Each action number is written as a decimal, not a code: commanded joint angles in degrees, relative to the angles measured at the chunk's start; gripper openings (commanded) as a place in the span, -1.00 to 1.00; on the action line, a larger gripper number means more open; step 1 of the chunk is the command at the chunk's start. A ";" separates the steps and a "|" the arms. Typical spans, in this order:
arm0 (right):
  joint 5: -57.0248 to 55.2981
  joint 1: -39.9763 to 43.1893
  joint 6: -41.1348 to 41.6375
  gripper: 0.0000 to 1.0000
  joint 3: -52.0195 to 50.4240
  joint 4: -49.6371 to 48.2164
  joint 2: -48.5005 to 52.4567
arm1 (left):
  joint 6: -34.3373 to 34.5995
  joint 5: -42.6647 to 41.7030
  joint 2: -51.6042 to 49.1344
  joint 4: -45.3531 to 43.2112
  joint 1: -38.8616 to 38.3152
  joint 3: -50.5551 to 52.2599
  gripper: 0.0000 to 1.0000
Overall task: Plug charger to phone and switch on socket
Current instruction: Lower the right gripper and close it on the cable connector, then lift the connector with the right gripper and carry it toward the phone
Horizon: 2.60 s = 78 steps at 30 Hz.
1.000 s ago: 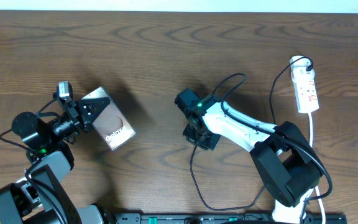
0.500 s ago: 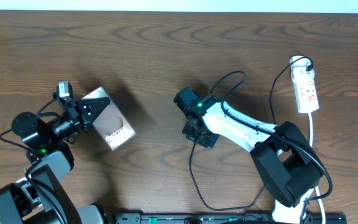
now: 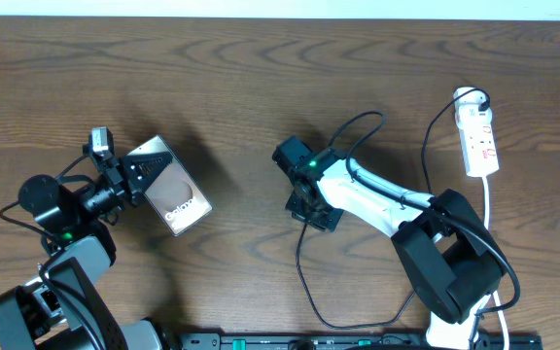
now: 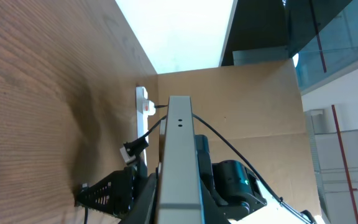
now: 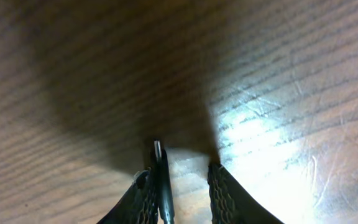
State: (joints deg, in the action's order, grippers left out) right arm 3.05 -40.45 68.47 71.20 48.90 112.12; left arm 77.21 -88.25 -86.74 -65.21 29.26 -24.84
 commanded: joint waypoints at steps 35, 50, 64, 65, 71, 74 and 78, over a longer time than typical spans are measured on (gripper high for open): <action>11.23 3.56 -14.38 -0.98 1.27 -2.78 0.63 | -0.72 -1.27 0.70 -0.70 0.37 -0.90 -0.85; 69.37 21.46 -75.08 -0.98 7.85 -2.99 0.61 | -5.44 -1.79 0.70 -0.70 0.35 -0.90 -0.85; 74.16 12.41 -104.26 -0.98 6.62 13.27 0.63 | -5.60 -1.79 0.70 -0.70 -2.49 -0.87 -0.85; 74.99 11.26 -104.39 -0.98 6.38 13.20 0.63 | -5.62 -1.79 0.70 -0.70 -3.04 -0.87 -0.85; 80.78 6.05 -104.37 -0.97 5.29 10.88 0.63 | -5.68 -1.75 0.70 -1.22 -4.48 -0.87 -0.85; 86.33 4.98 -103.56 -0.97 4.33 6.47 0.72 | -5.62 -0.72 0.70 -3.41 -4.48 -0.90 -0.85; 86.33 4.81 -102.14 -0.97 4.31 5.46 0.85 | -5.60 2.27 0.70 -3.50 -4.48 -0.90 -0.85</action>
State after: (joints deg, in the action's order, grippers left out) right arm 84.77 -35.38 -33.69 76.07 54.52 112.14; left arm 71.94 -87.83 -86.74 -67.96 24.88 -24.84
